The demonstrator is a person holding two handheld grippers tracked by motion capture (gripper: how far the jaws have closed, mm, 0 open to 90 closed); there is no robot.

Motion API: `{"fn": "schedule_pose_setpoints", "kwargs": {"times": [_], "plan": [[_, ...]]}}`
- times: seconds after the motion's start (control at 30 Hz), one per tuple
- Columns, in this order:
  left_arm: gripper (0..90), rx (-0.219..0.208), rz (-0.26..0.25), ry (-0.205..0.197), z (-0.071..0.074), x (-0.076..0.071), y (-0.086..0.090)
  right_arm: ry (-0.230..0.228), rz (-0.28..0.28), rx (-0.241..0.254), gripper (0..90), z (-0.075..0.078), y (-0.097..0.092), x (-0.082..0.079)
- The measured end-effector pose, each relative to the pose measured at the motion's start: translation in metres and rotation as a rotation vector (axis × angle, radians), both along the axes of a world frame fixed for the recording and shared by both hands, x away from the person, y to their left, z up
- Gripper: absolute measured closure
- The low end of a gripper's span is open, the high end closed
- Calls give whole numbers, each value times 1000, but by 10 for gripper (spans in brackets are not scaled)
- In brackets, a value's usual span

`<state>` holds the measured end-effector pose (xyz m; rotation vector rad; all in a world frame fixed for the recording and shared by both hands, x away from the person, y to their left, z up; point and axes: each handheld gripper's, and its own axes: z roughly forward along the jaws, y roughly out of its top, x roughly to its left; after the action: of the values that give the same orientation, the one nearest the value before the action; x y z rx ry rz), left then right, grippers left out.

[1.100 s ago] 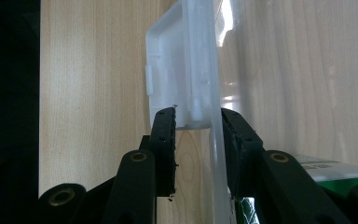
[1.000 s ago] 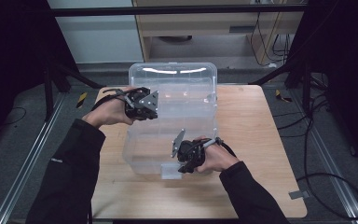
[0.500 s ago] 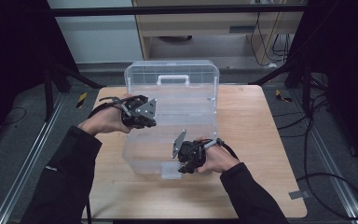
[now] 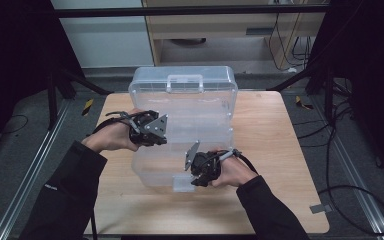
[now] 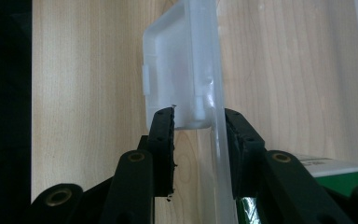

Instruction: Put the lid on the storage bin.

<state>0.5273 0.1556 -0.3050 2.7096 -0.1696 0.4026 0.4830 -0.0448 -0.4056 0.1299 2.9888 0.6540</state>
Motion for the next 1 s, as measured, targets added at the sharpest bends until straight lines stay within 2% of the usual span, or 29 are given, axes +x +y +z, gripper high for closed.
{"fn": "schedule_pose_setpoints", "kwargs": {"times": [0.2, 0.4, 0.53, 0.83, 1.0], "plan": [[880, -20, 2, 1, -3, -3, 2, -20, -12, 8, 662, 0, -1, -4], [876, -16, 6, 1, -3, -3, 2, -44, -29, 3, 633, 1, -1, -8], [876, -26, 11, 10, -4, -4, 3, -48, -36, 33, 622, 4, -4, -10], [875, -26, 9, 12, -5, -5, 2, -56, -97, 190, 643, 17, -24, -16], [874, -27, 10, 13, -5, -5, 3, -42, -142, 307, 743, 31, -44, -21]]}}
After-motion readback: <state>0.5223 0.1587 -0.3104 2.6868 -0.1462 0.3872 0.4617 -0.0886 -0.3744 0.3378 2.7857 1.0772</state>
